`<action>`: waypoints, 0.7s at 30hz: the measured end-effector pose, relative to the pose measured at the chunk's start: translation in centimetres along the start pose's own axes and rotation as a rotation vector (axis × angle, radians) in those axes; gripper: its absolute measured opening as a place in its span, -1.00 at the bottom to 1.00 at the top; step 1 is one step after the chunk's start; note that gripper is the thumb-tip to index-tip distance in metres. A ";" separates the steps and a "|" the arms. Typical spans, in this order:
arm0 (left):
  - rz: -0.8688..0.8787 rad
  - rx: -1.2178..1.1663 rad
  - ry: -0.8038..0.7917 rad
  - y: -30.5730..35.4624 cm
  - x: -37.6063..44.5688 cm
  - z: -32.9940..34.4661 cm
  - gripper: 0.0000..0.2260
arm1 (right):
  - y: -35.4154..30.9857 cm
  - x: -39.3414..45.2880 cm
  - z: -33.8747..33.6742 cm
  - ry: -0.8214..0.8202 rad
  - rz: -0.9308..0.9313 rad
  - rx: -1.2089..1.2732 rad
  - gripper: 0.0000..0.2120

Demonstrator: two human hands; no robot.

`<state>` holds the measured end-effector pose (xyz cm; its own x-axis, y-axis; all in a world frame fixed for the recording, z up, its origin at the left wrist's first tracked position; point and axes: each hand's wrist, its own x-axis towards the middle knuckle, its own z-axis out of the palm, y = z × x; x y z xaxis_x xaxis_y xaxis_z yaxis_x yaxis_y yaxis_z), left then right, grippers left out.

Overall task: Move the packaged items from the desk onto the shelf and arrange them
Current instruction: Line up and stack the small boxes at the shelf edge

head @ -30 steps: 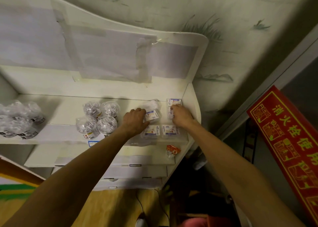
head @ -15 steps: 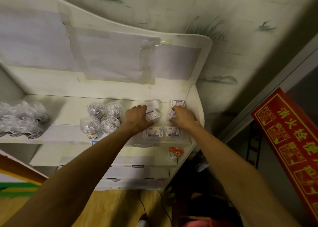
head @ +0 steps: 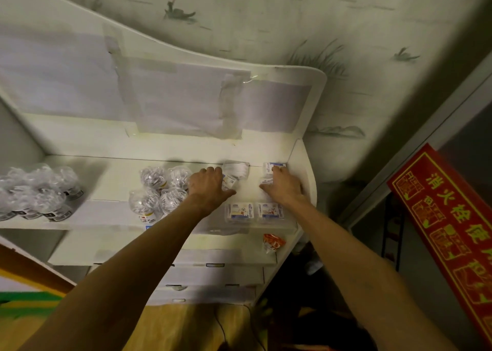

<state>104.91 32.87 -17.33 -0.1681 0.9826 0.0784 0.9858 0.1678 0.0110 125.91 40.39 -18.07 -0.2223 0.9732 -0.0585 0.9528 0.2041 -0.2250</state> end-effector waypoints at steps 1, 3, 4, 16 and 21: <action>-0.005 -0.003 -0.008 0.1 0.2 0.0 -0.36 | -0.1 0.0 0.0 0.000 -0.010 -0.004 -0.46; -0.015 -0.044 -0.035 0.5 0.4 0.1 -0.34 | 0.0 0.1 -0.3 -0.013 -0.044 -0.012 -0.50; -0.031 -0.081 -0.046 0.6 0.4 0.4 -0.33 | 0.2 -0.1 -0.6 -0.026 -0.074 -0.019 -0.50; 0.414 -0.213 -0.238 0.1 -0.9 1.9 -0.53 | 1.9 -1.2 -0.4 -0.172 -0.330 -0.108 -0.76; 0.394 -0.168 -0.278 1.6 -0.9 1.7 -0.54 | 1.8 -1.6 0.8 -0.202 -0.217 -0.031 -0.69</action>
<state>106.60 32.36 -19.10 0.2451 0.9563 -0.1592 0.9573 -0.2127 0.1959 127.76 39.13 -19.18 -0.4556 0.8661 -0.2056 0.8834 0.4115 -0.2241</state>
